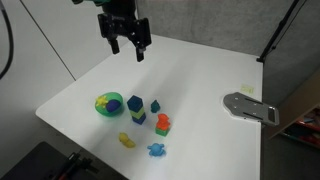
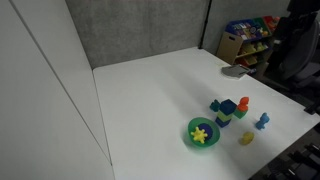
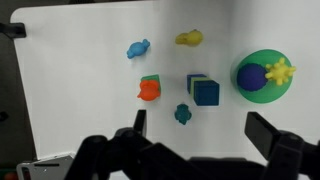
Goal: Remove the toy from on top of the blue block and put it on the table
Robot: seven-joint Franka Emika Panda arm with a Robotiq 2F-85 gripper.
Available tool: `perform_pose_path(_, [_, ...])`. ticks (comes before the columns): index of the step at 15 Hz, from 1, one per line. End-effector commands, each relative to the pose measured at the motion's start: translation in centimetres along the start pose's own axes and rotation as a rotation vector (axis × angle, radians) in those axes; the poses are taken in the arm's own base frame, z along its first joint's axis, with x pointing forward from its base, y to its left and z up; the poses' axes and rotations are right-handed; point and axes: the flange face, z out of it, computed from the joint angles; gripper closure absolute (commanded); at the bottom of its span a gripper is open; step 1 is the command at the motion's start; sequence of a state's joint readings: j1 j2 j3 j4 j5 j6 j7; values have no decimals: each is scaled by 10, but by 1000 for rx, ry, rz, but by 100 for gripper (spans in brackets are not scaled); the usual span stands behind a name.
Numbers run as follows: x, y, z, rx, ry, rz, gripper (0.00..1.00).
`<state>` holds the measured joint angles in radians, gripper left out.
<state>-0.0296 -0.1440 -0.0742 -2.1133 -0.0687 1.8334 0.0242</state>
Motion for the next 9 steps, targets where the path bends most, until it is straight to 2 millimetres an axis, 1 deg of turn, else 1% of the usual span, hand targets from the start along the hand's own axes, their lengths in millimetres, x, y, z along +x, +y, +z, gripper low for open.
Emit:
perform_pose_path(1, [-39, 9, -32, 27, 12, -46, 0])
perform_pose_path(5, [-56, 8, -67, 23, 45, -33, 0])
perform_pose_path(7, [-61, 8, -78, 22, 69, -30, 0])
perform_pose_path(9, [-65, 8, -82, 23, 85, -36, 0])
